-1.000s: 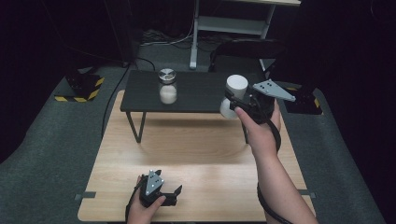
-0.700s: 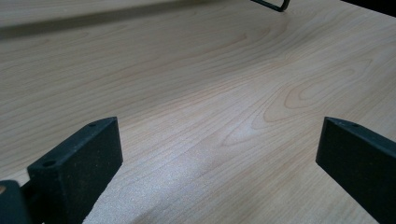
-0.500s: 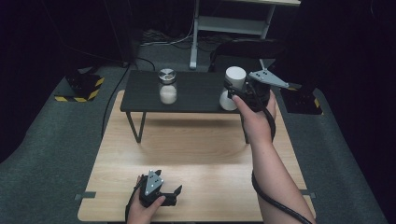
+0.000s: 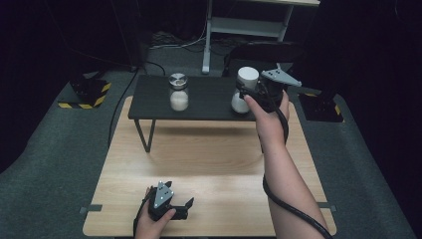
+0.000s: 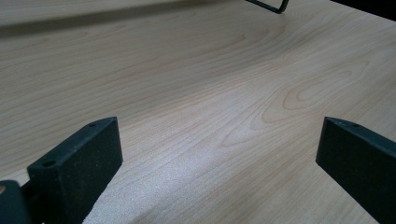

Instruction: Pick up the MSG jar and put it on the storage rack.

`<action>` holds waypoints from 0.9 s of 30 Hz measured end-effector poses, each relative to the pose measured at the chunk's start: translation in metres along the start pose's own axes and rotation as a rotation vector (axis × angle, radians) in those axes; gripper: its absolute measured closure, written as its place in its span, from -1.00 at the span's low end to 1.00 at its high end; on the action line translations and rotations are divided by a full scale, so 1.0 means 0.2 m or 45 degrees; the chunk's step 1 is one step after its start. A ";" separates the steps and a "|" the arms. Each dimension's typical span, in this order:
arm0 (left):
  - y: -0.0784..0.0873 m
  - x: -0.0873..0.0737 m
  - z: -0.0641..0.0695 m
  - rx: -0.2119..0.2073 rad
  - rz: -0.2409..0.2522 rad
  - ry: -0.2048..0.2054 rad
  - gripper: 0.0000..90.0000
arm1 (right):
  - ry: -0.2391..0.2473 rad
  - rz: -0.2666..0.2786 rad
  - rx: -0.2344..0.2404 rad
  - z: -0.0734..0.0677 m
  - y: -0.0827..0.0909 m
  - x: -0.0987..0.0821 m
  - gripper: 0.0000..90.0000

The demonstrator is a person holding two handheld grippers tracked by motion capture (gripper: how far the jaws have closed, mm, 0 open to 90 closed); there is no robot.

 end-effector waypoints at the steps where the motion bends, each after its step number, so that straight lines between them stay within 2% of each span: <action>1: 0.00 0.00 0.00 0.000 0.000 0.000 -0.99 | 0.000 0.000 0.000 0.00 0.00 0.00 -0.25; 13: 0.00 0.00 -0.01 -0.008 0.001 0.011 -0.99 | 0.011 0.010 -0.001 0.01 -0.06 -0.01 -0.25; 27: 0.00 0.00 -0.01 -0.012 -0.001 0.016 -0.99 | -0.007 0.010 -0.003 0.02 -0.07 -0.01 -0.25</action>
Point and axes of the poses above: each handheld gripper's, and its own axes: y roughly backward along the jaws, x roughly out of its top, z roughly to its right, the point moved 6 cm from there along -y, roughly forward along the jaws, and after that the axes turned 10 degrees about -y, right-handed, at the moved point
